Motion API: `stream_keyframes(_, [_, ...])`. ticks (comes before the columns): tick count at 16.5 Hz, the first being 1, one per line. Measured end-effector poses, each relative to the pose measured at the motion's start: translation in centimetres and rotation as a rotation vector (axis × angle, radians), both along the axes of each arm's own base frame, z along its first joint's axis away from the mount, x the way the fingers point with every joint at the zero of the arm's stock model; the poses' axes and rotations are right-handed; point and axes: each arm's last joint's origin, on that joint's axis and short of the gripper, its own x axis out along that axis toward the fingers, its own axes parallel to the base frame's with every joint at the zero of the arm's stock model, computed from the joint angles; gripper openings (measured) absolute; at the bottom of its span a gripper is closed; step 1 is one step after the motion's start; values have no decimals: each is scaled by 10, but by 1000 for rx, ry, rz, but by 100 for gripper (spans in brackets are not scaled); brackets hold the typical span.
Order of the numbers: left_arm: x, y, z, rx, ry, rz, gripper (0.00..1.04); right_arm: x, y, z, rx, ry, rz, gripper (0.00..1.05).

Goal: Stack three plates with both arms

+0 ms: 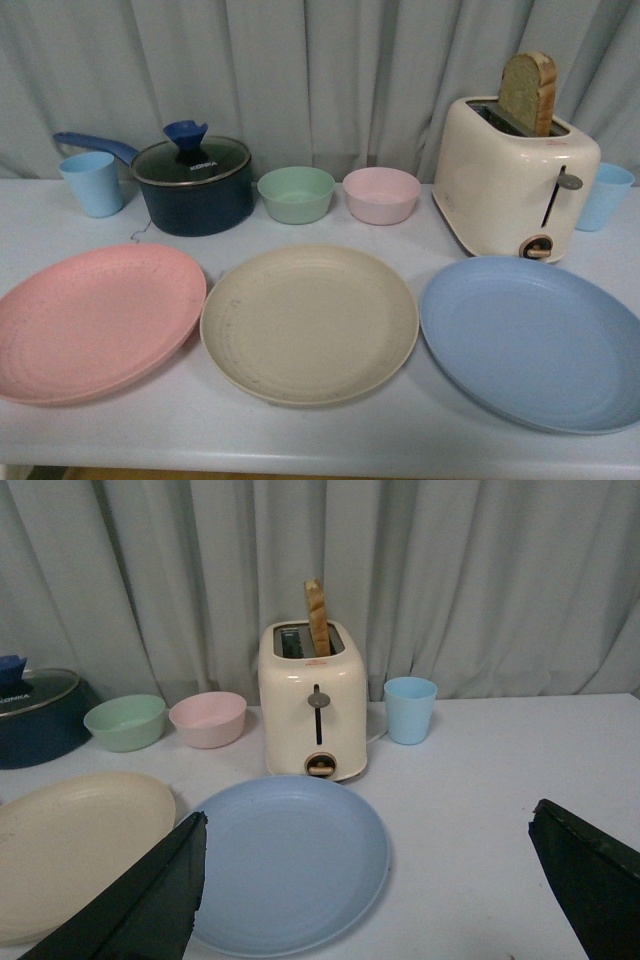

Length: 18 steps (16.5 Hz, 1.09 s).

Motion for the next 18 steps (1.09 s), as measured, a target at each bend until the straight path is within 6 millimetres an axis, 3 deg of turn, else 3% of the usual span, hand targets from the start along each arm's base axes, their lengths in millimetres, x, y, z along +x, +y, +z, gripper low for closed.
stream_keyframes(6, [0, 0, 0, 0, 0, 0, 98, 0, 0, 0, 0, 0, 0, 98])
stream_keyframes(7, [-1, 0, -2, -9, 129, 49, 98, 0, 0, 0, 0, 0, 0, 98])
stream_keyframes(8, [4, 3, 2, -2, 413, 161, 98, 0, 0, 0, -2, 0, -1, 98])
stream_keyframes(9, [15, 11, 9, -7, 549, 228, 98, 0, 0, 0, -3, -2, 1, 98])
stream_keyframes(13, [59, 32, 17, -63, 645, 206, 98, 0, 0, 0, -3, 0, 1, 98])
stream_keyframes(18, [152, 57, 20, -15, 732, 136, 98, 0, 0, 0, -3, 0, 1, 98])
